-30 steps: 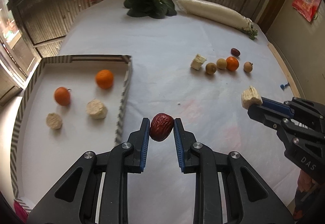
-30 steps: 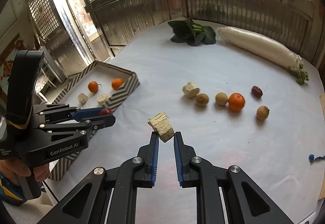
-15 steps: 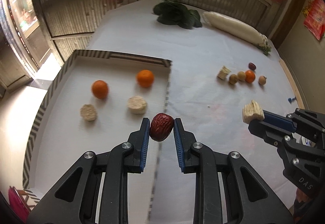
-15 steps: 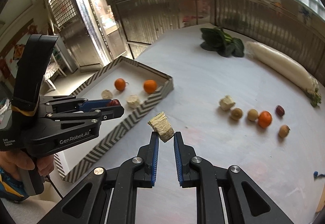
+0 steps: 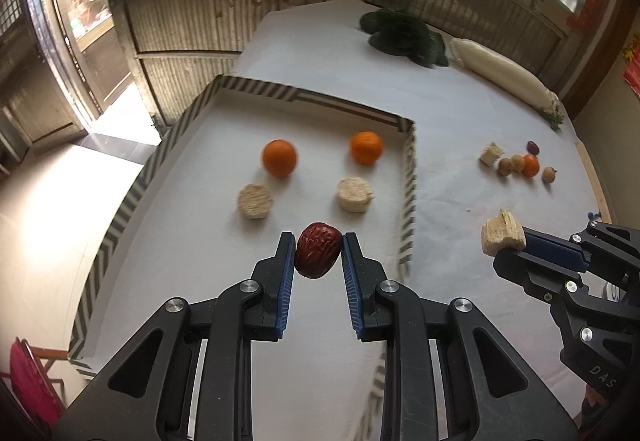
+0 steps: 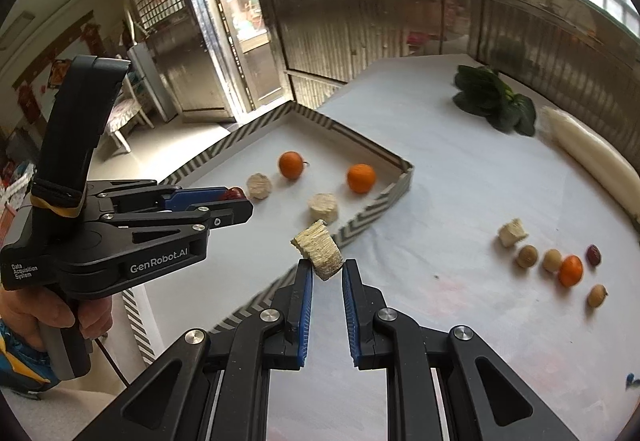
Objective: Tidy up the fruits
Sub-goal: 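Carry the red date into the tray with the left tool while the right tool carries the tofu piece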
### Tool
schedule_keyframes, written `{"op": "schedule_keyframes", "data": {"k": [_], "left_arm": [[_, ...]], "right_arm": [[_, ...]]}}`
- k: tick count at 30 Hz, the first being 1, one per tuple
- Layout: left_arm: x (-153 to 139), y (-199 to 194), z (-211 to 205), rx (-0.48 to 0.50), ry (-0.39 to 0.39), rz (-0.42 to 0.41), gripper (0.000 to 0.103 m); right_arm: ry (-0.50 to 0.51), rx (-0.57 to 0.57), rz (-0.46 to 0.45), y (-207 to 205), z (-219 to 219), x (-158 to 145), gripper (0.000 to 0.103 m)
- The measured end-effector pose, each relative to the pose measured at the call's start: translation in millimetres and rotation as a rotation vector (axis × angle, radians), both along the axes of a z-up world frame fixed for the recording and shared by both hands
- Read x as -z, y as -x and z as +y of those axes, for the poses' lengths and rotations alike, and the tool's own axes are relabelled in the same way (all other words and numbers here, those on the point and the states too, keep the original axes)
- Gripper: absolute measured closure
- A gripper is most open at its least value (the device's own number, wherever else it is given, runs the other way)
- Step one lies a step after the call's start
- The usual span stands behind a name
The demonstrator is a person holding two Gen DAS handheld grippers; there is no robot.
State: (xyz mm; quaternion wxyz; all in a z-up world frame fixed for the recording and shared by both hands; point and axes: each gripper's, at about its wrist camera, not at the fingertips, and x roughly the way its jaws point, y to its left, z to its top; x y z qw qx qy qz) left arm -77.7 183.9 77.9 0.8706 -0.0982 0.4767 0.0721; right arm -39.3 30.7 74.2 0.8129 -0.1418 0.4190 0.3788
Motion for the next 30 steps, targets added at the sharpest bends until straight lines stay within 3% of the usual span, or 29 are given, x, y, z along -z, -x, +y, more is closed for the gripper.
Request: {"op": "schedule_keyframes", "data": {"k": [18,30], "left_arm": [[32,10,53,-0.109,0.050,0.051,0.080],[41,-1,59,-0.112,0.043,0.047,0.080]], "right_arm": [[0.066,-0.090,0.106,-14,67,32,0.088],[0.137,-0.079,0.158,-35,92,58,0.088]]}}
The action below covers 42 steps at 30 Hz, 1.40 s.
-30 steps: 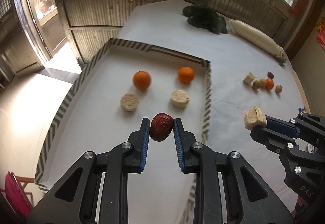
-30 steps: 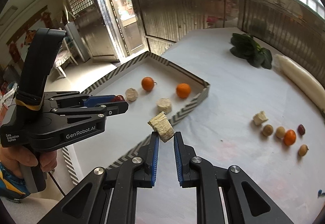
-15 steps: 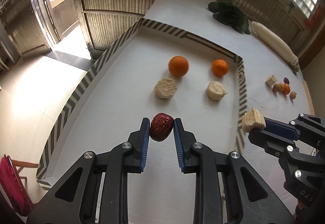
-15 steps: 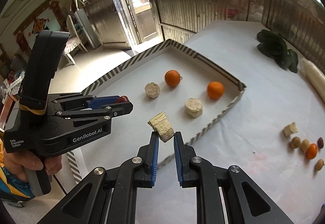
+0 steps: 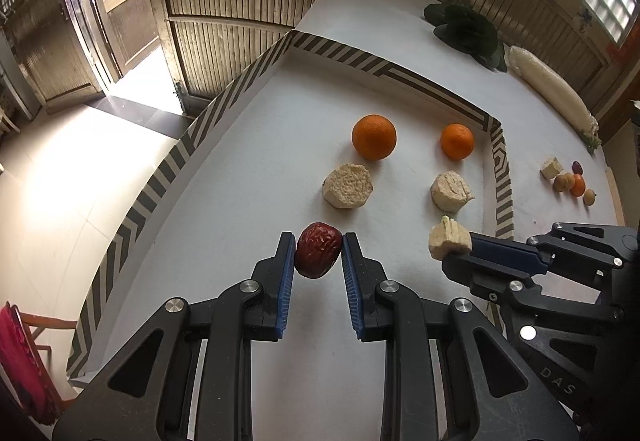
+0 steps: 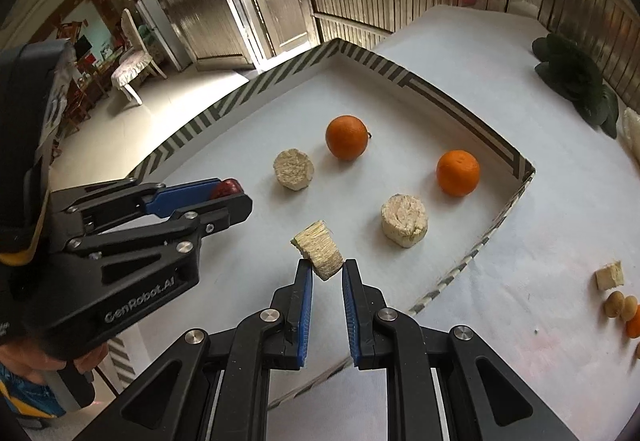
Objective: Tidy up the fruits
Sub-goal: 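Carry the red date into the tray with the left tool while the right tool carries the tofu piece, then open the left gripper to drop the date while the right gripper releases the tofu piece, then withdraw both tools from the tray toward the remaining fruits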
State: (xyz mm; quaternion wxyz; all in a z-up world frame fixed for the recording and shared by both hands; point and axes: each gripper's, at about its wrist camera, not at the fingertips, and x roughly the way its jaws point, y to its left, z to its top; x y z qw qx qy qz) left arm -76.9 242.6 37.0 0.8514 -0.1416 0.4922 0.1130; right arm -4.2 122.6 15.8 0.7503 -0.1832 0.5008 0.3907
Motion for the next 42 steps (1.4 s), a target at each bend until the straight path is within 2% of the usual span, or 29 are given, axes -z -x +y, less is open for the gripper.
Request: {"op": "schedule_keyframes", "data": {"k": [10,19,22,24,26,33,42], "left_arm": [[4,-6,-1,0.012,-0.012,-0.007,0.080],[10,-8,2,0.001,0.017,-0.004,0.080],[12,-10,2,0.000,0.018,0.007,0.073],[12,-10,1,0.000,0.017,0.010,0.051],[10,-9,0,-0.001,0.017,0.005,0.042],[-13,-10,-9,0.012,-0.017,-0.014,0.041],[-45,-26,-56,0.094,-0.039,-0.061,0.041]], "right_arm": [[0.072,0.014,-0.010,-1,11,12,0.088],[0.070,0.037,0.000,-3,11,7,0.085],[0.067,0.045,-0.007,-3,7,4,0.083],[0.055,0.056,-0.012,-2,1,-1,0.083],[0.041,0.066,-0.018,0,-5,-6,0.083],[-0.034,0.117,-0.064,11,-41,-36,0.079],[-0.086,0.224,-0.095,6,-96,-49,0.078]]}}
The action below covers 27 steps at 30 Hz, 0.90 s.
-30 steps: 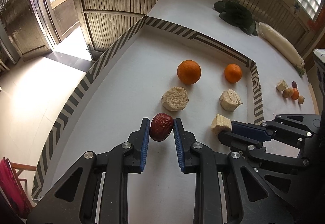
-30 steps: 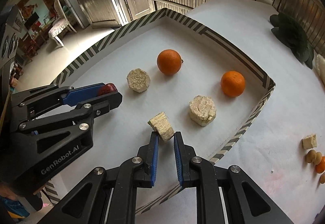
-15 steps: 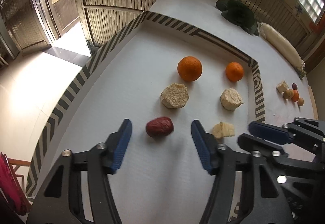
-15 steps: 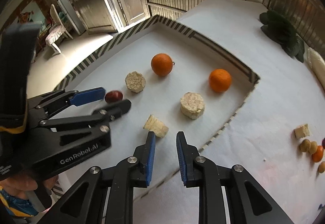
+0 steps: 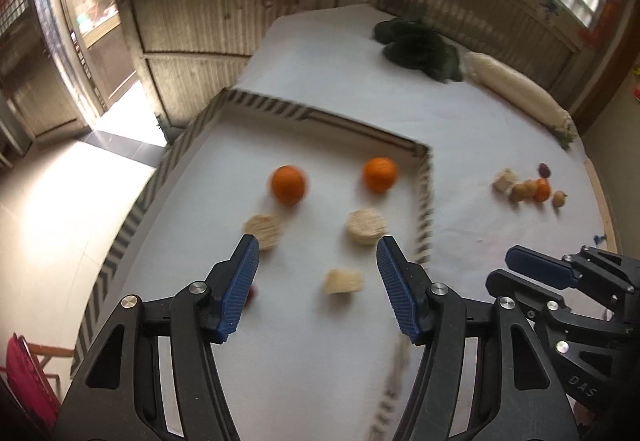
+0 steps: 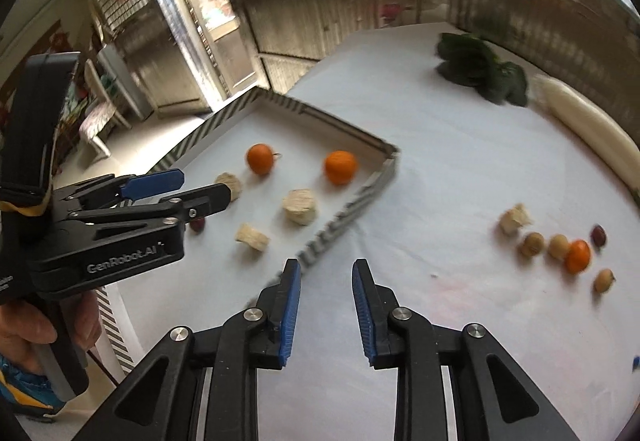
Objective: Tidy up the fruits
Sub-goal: 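Withdraw both tools from the tray toward the remaining fruits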
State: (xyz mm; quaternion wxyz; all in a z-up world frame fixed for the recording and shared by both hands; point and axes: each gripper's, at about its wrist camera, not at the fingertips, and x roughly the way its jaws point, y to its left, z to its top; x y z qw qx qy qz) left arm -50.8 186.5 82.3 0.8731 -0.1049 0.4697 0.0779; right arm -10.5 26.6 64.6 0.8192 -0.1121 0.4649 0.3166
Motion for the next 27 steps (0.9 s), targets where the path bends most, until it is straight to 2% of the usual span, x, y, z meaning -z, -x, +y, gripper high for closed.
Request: {"op": "schedule_keyframes", "data": {"k": [7,12,16,22,27], "left_arm": [[-6,-21,-50,0.099,0.019,0.008,0.041],[-1,-38,-83,0.168,0.065,0.034,0.041],[5,-53,-106,0.219,0.071,0.054,0.041],[16,-82,-132,0.287,0.069,0.074,0.041],[26,-104,-149,0.335,0.052,0.082,0.041]], "right_arm": [[-0.021,0.097,-0.011,-12,-55,-5,0.077],[-0.027,0.183,-0.001,-18,-100,-1,0.076],[-0.026,0.240,0.018,-23,-130,7,0.076],[-0.034,0.294,0.043,-32,-163,16,0.076],[-0.045,0.297,0.048,-41,-171,19,0.076]]}}
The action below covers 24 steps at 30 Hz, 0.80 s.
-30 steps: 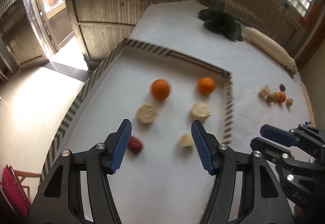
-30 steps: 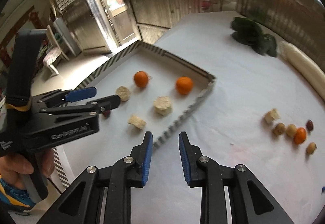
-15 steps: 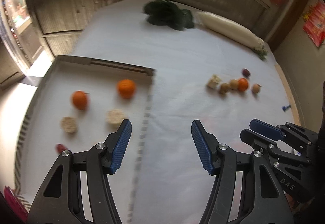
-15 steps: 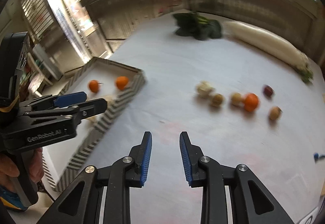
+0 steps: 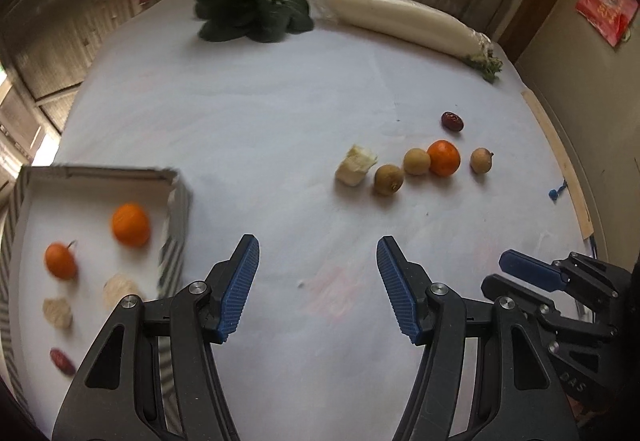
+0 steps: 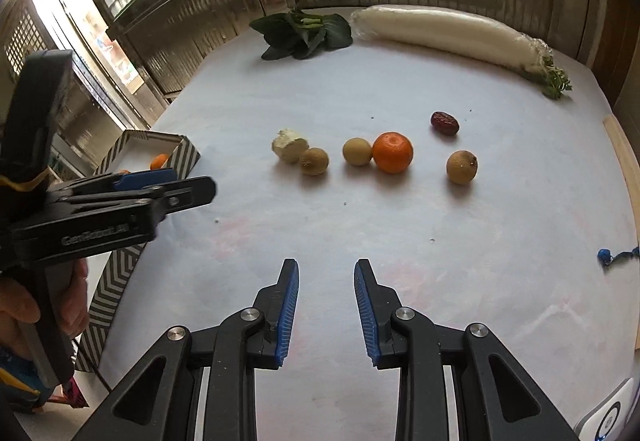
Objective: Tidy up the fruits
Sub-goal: 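Withdraw both tools from the tray toward the remaining fruits, then grasp the pale fibrous cake with the left gripper while the right gripper grasps a small brown round fruit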
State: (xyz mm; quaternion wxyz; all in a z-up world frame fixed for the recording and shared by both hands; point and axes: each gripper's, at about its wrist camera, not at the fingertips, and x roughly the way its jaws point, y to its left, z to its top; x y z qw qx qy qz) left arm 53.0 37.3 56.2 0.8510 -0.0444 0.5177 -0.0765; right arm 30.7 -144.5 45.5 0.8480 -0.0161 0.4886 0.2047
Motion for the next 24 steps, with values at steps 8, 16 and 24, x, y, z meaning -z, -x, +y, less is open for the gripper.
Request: {"op": "schedule_keyframes", "data": {"k": [8,16,24], "left_arm": [[13,-32,-16,0.072,-0.003,-0.011,0.041],[29,-62,-27,0.096,0.010,0.009,0.041],[28,-73,-17,0.088,0.064,0.006,0.041]], "right_arm": [[-0.019,0.013,0.019,-13,-7,9,0.075],[-0.033,0.014,0.030,-27,-11,14,0.075],[-0.034,-0.010,0.025,-41,-7,14,0.075]]}}
